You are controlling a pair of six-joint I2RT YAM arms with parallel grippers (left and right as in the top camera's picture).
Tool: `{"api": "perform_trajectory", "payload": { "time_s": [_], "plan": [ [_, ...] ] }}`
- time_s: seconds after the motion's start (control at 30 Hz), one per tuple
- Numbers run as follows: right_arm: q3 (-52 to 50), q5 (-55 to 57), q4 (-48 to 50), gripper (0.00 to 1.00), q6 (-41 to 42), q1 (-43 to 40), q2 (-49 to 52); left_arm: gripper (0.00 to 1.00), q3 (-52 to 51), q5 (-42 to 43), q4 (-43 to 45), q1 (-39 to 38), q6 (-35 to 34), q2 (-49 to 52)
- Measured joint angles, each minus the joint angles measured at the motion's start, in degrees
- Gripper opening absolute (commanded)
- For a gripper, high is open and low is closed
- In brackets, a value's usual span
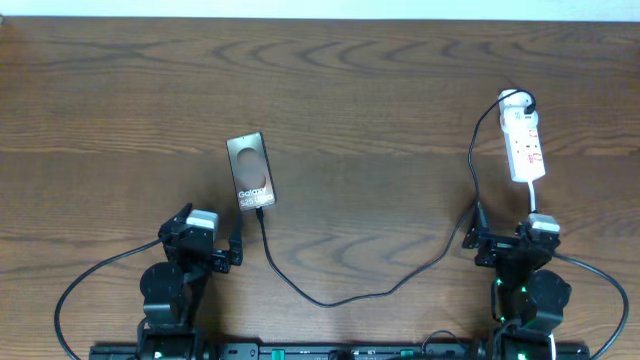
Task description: Plug charger to phone and switch on socket
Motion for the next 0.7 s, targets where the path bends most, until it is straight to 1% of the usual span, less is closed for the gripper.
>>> {"api": "perform_trajectory", "payload": {
  "time_s": [0.23,0.4,0.7],
  "plan": [
    [0.0,0.4,-0.1,0.99,-0.6,0.0,-2.5,0.9,0.0,0.0,0.0,0.0,0.0,0.0],
    [0.0,0.5,0.9,0.99,-0.6,0.0,-7.1,0.9,0.0,0.0,0.0,0.0,0.0,0.0],
    [0.0,0.6,0.0,0.99,-0.6,0.0,-7.6,0.9,0.0,-0.1,0.0,0.0,0.0,0.0]
  ]
}}
